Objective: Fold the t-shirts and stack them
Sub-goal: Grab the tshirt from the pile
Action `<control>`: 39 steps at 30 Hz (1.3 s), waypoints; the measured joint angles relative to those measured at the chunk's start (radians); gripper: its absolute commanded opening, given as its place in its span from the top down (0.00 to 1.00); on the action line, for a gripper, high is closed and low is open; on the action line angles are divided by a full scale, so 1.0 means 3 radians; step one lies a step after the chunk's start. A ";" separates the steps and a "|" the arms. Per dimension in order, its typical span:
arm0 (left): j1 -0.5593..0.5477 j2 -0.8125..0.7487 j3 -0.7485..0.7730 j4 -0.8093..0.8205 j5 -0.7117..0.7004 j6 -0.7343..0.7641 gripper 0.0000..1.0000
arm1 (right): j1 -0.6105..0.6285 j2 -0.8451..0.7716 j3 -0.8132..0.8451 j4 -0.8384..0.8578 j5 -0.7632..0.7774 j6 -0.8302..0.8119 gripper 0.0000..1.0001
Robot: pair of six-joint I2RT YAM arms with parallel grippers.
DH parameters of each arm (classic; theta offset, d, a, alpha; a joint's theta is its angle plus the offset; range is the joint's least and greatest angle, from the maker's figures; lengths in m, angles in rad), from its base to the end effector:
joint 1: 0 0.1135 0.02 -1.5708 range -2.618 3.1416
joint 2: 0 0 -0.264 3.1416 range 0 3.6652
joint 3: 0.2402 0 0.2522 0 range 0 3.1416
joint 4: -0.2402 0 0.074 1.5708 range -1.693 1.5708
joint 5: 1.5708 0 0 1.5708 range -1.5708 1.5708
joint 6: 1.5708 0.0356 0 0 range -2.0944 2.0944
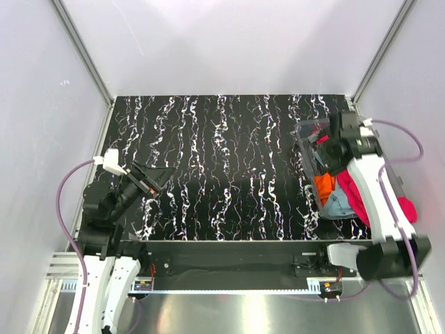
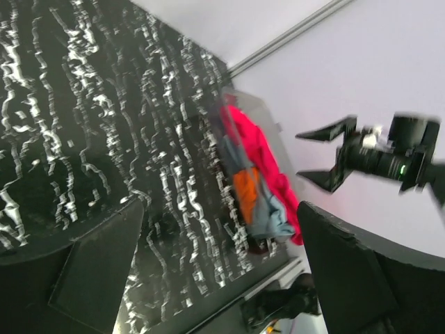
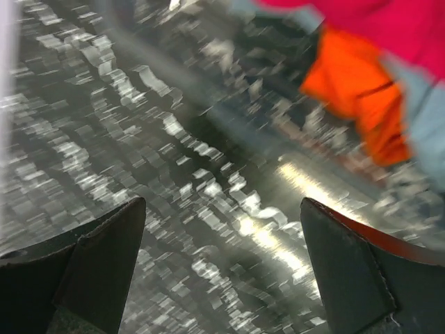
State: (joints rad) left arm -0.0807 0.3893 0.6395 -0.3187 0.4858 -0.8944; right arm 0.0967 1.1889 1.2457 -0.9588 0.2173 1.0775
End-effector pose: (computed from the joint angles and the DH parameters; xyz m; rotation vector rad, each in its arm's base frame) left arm 0.1018 -0.0249 0.3253 -0.3140 1.7306 -1.1247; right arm 0.2299 0.0146 0.3470 1.2399 2.1244 0.2499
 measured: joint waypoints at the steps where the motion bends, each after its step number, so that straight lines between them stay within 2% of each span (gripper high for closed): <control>1: -0.0017 -0.0003 0.0023 -0.0076 -0.0032 0.0072 0.01 | -0.0010 0.0188 0.0139 -0.0084 0.0086 -0.0111 0.00; 5: -0.0179 -0.0008 0.0183 -0.0453 -0.0334 0.0295 0.01 | -0.0126 0.0827 0.0604 -0.0277 0.0451 -0.0525 0.03; 6: -0.0226 -0.0014 0.0237 -0.0533 -0.0404 0.0356 0.01 | -0.0170 0.0949 0.0661 -0.0275 0.0565 -0.0609 0.17; 7: -0.0267 -0.0028 0.0282 -0.0586 -0.0454 0.0425 0.01 | -0.0221 0.1108 0.0702 -0.0240 0.0704 -0.0741 0.25; 9: -0.0340 -0.0051 0.0409 -0.0732 -0.0495 0.0624 0.01 | -0.0328 0.1300 0.0738 -0.0184 0.0846 -0.0872 0.31; 14: -0.0532 -0.0160 0.0755 -0.0931 -0.0472 0.1132 0.01 | -0.0445 0.1929 0.0844 0.0061 0.1191 -0.1096 0.28; 18: -0.0535 -0.0125 0.0862 -0.1110 -0.0337 0.1455 0.01 | -0.0441 0.2130 0.0841 0.0109 0.1235 -0.1125 0.31; 21: -0.0535 -0.0001 0.0896 -0.1254 -0.0207 0.1625 0.06 | -0.0458 0.2158 0.0838 0.0216 0.1256 -0.1143 0.36; 29: -0.0535 0.0127 0.0954 -0.1464 0.0019 0.1799 0.22 | -0.0568 0.2389 0.0841 0.0384 0.1256 -0.1119 0.40; 32: -0.0535 0.0136 0.1026 -0.1504 0.0083 0.1832 0.25 | -0.0590 0.2425 0.0841 0.0390 0.1258 -0.1087 0.71; 33: -0.0535 0.0141 0.1041 -0.1507 0.0092 0.1835 0.26 | -0.0591 0.2425 0.0841 0.0394 0.1259 -0.1072 0.89; 34: -0.0535 0.0150 0.1058 -0.1509 0.0090 0.1836 0.26 | -0.0593 0.2425 0.0841 0.0398 0.1261 -0.1061 1.00; 39: -0.0535 0.0187 0.1122 -0.1642 -0.0023 0.1843 0.27 | -0.0594 0.2424 0.0950 0.0315 0.1378 -0.1040 1.00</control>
State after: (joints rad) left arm -0.2413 0.4454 0.9760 -0.8112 0.4789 -0.3416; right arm -0.0814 1.9160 1.5307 -0.8642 0.6308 0.7654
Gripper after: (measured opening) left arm 0.732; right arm 0.020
